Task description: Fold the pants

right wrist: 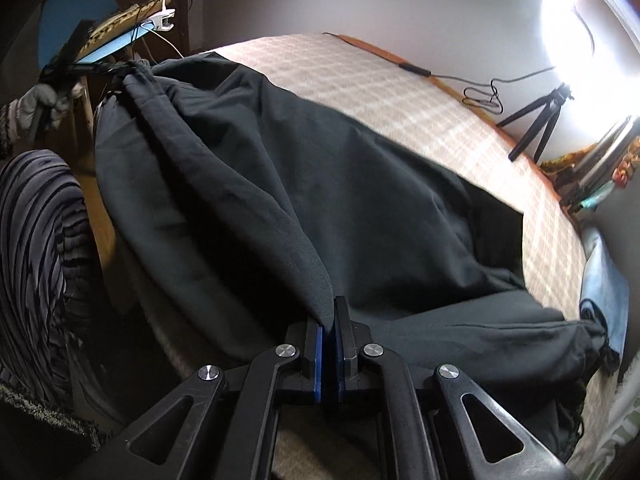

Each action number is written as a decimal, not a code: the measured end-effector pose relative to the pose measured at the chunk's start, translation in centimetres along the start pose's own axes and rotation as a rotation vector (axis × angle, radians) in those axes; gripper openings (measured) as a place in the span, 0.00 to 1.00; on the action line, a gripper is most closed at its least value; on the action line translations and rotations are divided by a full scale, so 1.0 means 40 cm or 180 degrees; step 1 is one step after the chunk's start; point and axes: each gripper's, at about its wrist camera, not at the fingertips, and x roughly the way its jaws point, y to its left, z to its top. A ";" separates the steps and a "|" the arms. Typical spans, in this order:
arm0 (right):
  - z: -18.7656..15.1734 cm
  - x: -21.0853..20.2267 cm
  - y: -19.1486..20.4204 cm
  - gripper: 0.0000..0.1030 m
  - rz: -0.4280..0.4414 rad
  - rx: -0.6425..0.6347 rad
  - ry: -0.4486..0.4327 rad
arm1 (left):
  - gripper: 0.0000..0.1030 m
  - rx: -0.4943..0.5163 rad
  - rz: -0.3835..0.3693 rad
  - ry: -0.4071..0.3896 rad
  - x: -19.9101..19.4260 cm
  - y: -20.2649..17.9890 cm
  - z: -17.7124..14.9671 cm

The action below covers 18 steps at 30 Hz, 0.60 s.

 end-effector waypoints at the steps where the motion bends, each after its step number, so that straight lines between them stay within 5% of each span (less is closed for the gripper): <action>1: -0.002 0.000 -0.002 0.03 0.0028 -0.0016 0.0010 | 0.46 -0.0038 -0.0025 0.0005 -0.010 0.007 -0.012; 5: -0.013 -0.007 0.013 0.04 0.0126 -0.0201 0.0153 | 0.47 -0.0229 -0.0192 -0.0010 -0.053 0.016 -0.043; 8: -0.005 -0.029 0.000 0.19 0.0278 -0.0138 0.0186 | 0.47 -0.0354 -0.0345 -0.0058 -0.081 0.007 -0.049; 10: 0.011 -0.068 -0.017 0.28 0.0393 -0.0036 0.0087 | 0.47 -0.0386 -0.0399 -0.0139 -0.108 0.003 -0.056; 18: 0.174 -0.175 -0.071 0.42 0.0690 0.0222 -0.0564 | 0.48 -0.0710 -0.0298 -0.0185 -0.113 0.035 -0.080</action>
